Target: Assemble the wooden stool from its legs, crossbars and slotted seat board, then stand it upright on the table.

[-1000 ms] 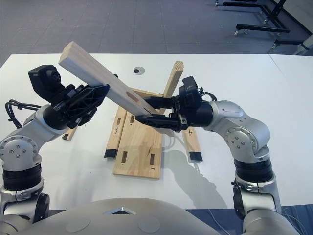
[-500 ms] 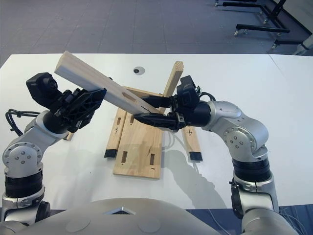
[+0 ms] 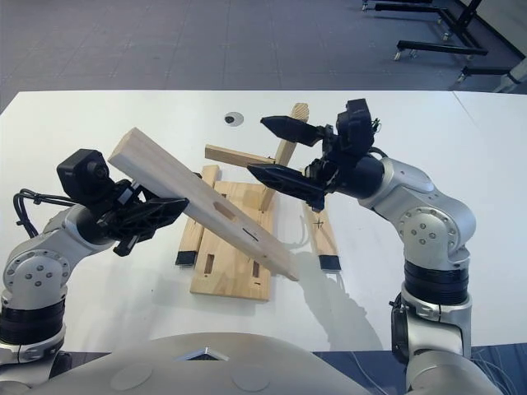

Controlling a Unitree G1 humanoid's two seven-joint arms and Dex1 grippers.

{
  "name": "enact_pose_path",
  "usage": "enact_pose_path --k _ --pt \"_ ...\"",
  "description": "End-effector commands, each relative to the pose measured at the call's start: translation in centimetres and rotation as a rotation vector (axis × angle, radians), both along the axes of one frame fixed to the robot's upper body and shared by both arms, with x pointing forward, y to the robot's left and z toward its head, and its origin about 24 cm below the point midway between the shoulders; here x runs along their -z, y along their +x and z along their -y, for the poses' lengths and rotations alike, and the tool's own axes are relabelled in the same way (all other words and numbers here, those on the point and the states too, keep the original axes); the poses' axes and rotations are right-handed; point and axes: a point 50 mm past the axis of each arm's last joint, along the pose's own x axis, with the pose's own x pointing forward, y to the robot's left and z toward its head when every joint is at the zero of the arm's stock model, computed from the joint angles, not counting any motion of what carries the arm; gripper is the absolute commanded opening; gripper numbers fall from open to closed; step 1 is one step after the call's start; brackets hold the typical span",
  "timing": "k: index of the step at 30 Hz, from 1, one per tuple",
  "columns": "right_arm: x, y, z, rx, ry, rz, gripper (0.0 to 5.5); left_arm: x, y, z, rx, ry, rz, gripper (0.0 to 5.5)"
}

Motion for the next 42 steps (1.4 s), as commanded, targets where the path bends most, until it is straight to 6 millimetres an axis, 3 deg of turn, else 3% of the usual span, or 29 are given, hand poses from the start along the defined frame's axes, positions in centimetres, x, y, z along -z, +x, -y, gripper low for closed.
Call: enact_pose_path --k 1,6,13,16,22,27,30,35,42 --pt "-0.1 -0.9 1.3 0.029 -0.054 0.008 5.4 -0.1 -0.1 -0.4 -0.011 0.03 0.021 2.02" --pt "1.7 -2.9 1.8 -0.005 -0.224 -0.031 5.4 -0.3 0.6 -1.2 -0.101 0.076 0.075 2.02" --pt "1.9 -2.7 1.4 0.009 -0.197 -0.022 5.4 -2.0 3.0 -3.2 -0.394 0.212 0.301 2.02" --pt "2.1 -2.6 1.5 0.026 -0.197 -0.022 5.4 -1.6 3.2 -3.6 -0.358 0.324 0.356 2.02" --pt "2.5 -2.6 1.7 0.049 -0.192 -0.029 5.4 -0.5 4.0 -6.3 -0.27 0.348 0.385 2.02" --pt "3.0 -2.7 1.4 0.052 -0.186 -0.038 5.4 0.3 7.4 -9.6 -0.381 0.316 0.331 2.02" --pt "3.2 -2.7 1.2 0.046 -0.182 -0.042 5.4 0.9 8.6 -10.8 -0.346 0.276 0.349 2.02" --pt "3.0 -2.6 1.1 0.029 -0.186 -0.04 5.4 2.0 9.6 -11.1 -0.271 0.29 0.369 2.02" --pt "1.6 -2.6 0.7 -0.018 -0.181 -0.001 5.4 2.9 10.4 -9.6 -0.219 0.298 0.38 2.02"
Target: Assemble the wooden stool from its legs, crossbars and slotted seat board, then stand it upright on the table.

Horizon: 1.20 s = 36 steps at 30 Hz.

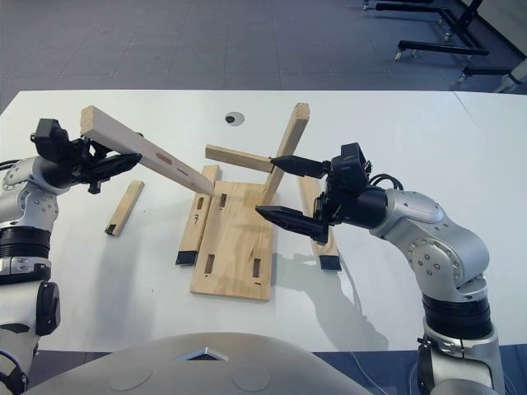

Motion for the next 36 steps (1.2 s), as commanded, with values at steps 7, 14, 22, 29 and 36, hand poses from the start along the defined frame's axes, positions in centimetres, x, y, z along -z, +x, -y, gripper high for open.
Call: enact_pose_path --k 7,14,22,29,36 --pt "-0.6 -0.2 0.1 -0.041 -0.023 -0.009 5.4 0.6 0.5 0.9 0.049 0.033 -0.005 2.02" --pt "-0.6 -0.4 0.1 -0.068 -0.029 -0.033 5.4 1.0 0.2 1.0 0.078 0.072 -0.025 2.02" --pt "-0.5 -0.8 -0.2 -0.098 -0.024 -0.063 5.4 0.2 1.0 1.2 0.113 0.121 -0.066 2.02" --pt "0.3 -1.6 -1.2 -0.119 0.01 -0.103 5.4 -1.1 1.9 1.7 0.173 0.195 -0.124 2.02" --pt "0.3 -2.0 -1.7 -0.117 0.029 -0.109 5.4 -1.7 2.3 2.0 0.207 0.264 -0.14 2.02"
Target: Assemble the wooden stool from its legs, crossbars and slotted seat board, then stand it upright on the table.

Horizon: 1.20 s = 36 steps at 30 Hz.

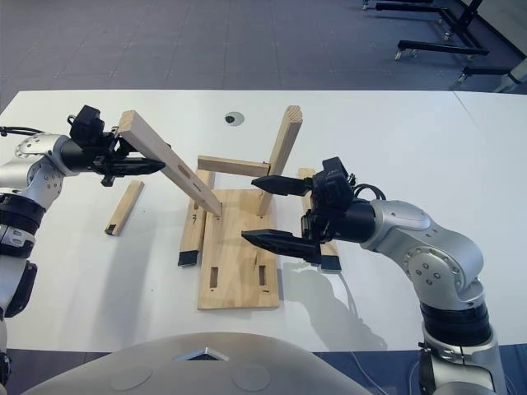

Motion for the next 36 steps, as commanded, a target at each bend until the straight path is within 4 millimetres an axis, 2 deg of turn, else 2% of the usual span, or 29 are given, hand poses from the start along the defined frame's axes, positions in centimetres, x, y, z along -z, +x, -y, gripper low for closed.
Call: enact_pose_path --k 1,9,14,18,21,25,29,32,36 --pt "-0.2 -0.2 -0.1 -0.003 0.006 0.0 5.4 -0.4 0.2 -0.1 0.018 0.055 0.013 2.02" --pt "-0.9 0.2 -0.3 0.003 0.004 0.038 5.4 0.4 -0.1 -0.1 0.036 0.101 0.004 2.02" --pt "-5.1 2.3 -1.2 0.117 0.045 0.235 5.4 0.8 -0.2 0.2 0.059 0.127 -0.022 2.02" --pt "-8.9 3.9 -3.1 0.286 0.049 0.41 5.4 1.1 -0.2 0.7 0.084 0.145 -0.039 2.02" --pt "-10.3 4.3 -4.2 0.357 -0.014 0.543 5.4 1.2 -0.2 1.0 0.099 0.155 -0.047 2.02" --pt "-9.9 6.1 -6.2 0.471 -0.331 0.844 5.4 1.2 0.0 1.1 0.107 0.177 -0.051 2.02" --pt "-8.6 6.6 -8.6 0.378 -0.533 1.113 5.4 1.2 0.0 1.0 0.107 0.205 -0.062 2.02" --pt "-7.9 7.0 -9.7 0.307 -0.607 1.203 5.4 1.4 0.1 1.1 0.124 0.252 -0.071 2.02" --pt "-7.2 6.9 -10.1 0.248 -0.632 1.206 5.4 0.8 0.5 2.1 0.176 0.308 -0.047 2.02"
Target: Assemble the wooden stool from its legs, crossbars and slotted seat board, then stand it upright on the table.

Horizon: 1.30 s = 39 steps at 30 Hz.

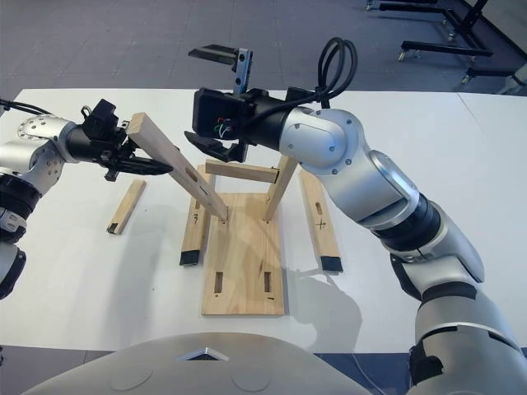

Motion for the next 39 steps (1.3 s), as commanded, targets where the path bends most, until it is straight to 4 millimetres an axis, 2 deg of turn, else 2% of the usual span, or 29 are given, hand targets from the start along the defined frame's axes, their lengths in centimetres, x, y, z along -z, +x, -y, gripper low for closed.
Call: enact_pose_path --k 1,8,14,20,23,28,39 --pt "0.3 -0.1 -0.4 -0.029 -0.038 -0.003 5.4 1.8 -0.4 0.9 0.068 0.151 -0.061 2.02" --pt "1.0 0.2 0.0 0.006 -0.093 0.011 5.4 0.4 0.3 1.5 0.09 0.193 -0.037 2.02" --pt "1.9 0.1 0.1 0.019 -0.079 -0.025 5.4 -1.9 1.0 1.8 0.067 0.088 0.041 2.02" --pt "2.4 0.4 0.7 0.052 -0.052 -0.053 5.4 -3.8 1.2 0.3 -0.013 -0.035 0.091 2.02" --pt "2.5 0.6 1.0 0.073 -0.027 -0.066 5.4 -3.8 0.5 -0.8 -0.035 -0.071 0.069 2.02" --pt "2.9 0.7 1.3 0.098 -0.016 -0.078 5.4 -3.9 -0.3 -1.2 -0.029 -0.075 0.035 2.02" --pt "2.7 1.0 1.2 0.073 -0.034 -0.088 5.4 -4.3 0.4 -1.8 -0.08 -0.075 0.084 2.02"
